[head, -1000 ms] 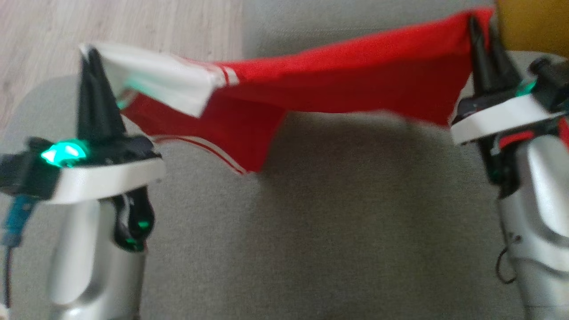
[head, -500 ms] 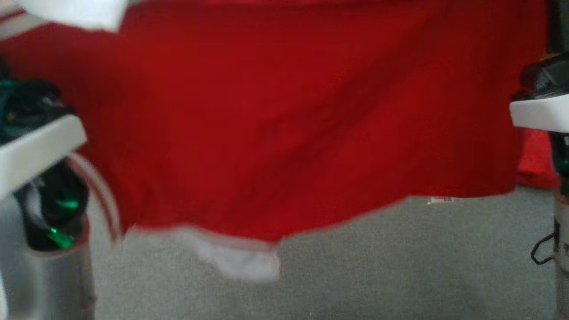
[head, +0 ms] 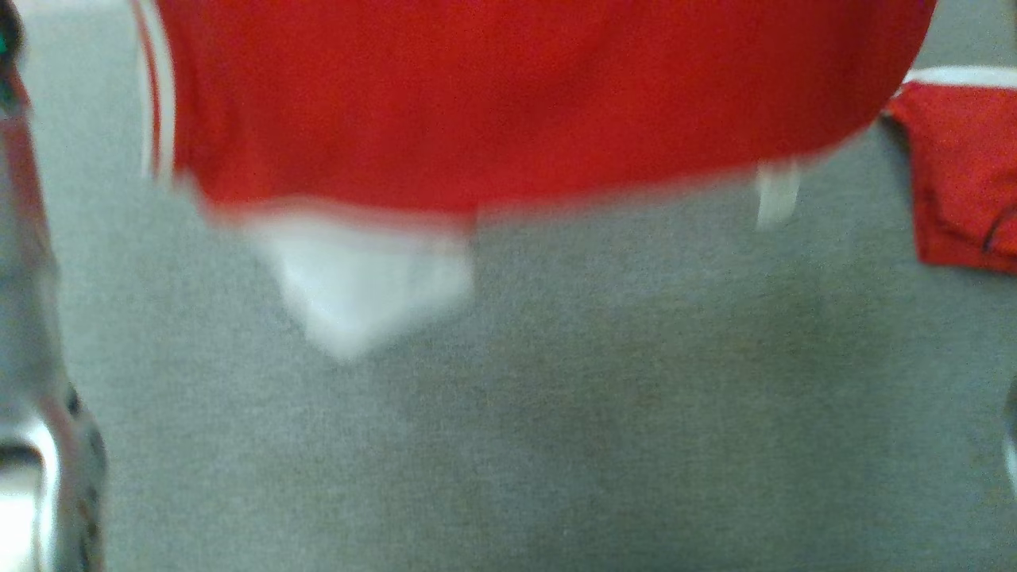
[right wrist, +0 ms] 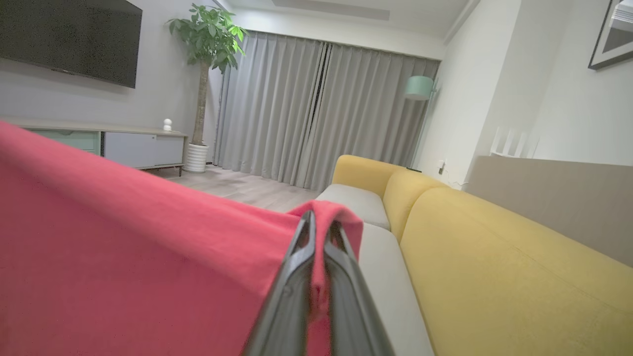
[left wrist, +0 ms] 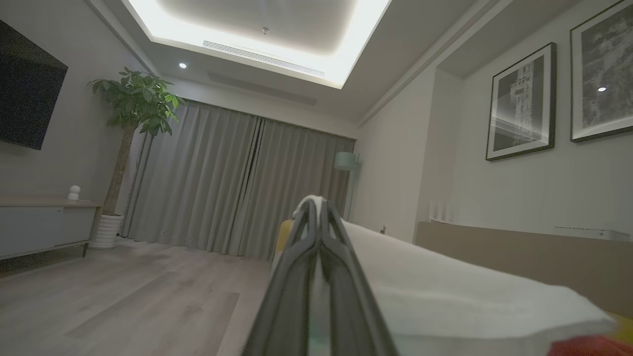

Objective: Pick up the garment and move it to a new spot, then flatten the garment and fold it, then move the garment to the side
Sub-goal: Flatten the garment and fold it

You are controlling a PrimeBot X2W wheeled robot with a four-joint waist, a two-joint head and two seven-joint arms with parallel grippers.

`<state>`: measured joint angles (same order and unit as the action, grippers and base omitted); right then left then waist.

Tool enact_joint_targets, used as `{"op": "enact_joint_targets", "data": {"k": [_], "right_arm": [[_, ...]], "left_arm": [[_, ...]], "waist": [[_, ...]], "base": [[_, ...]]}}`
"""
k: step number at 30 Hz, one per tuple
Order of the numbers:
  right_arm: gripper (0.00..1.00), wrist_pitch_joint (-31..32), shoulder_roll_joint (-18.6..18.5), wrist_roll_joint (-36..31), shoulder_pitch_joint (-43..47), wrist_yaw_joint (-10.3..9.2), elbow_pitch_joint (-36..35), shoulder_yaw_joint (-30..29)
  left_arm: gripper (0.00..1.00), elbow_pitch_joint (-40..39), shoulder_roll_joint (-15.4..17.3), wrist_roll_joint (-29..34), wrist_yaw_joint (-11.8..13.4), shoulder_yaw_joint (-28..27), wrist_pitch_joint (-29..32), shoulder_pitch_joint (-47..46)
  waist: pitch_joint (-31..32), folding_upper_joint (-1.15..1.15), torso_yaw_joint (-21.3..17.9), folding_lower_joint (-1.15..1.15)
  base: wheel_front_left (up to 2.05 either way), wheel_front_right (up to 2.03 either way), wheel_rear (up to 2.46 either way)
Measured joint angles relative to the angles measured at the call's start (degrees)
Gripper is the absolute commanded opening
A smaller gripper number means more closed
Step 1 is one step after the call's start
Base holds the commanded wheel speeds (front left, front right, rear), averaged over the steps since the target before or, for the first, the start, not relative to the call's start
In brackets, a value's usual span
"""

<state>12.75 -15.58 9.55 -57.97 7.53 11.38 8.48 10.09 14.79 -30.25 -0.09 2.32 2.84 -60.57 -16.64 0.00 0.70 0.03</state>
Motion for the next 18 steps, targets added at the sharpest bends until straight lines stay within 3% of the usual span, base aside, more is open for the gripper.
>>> {"op": "enact_joint_targets", "data": {"k": [4,8,13,18], "right_arm": [[0.0,-7.7,0.2,-3.6,-14.1,0.0,14.0,0.2],[0.0,-16.5,1.2,-8.5,-22.0,0.01,24.1,-1.6],[0.0,-21.6,2.5,-10.8,-22.3,0.01,34.3,-2.2],[0.0,-22.9,2.4,-10.3,-17.8,0.01,42.7,-1.2]], "left_arm": [[0.0,12.5,0.5,1.9,-1.5,0.1,-4.9,-12.0],[0.0,22.0,0.2,2.0,-3.0,0.1,-10.0,-20.6],[0.0,29.8,-1.2,2.0,-5.4,2.0,-13.9,-21.2],[0.0,34.3,-4.4,1.0,-6.5,4.2,-15.8,-14.0]], "waist": [[-5.1,0.0,0.7,0.01],[-8.3,0.0,1.8,0.01],[-9.4,0.0,3.6,-0.02],[-8.9,0.0,4.7,-0.02]], "base": [[0.0,0.0,0.0],[0.0,0.0,0.0],[0.0,0.0,0.0],[0.0,0.0,0.0]]}}
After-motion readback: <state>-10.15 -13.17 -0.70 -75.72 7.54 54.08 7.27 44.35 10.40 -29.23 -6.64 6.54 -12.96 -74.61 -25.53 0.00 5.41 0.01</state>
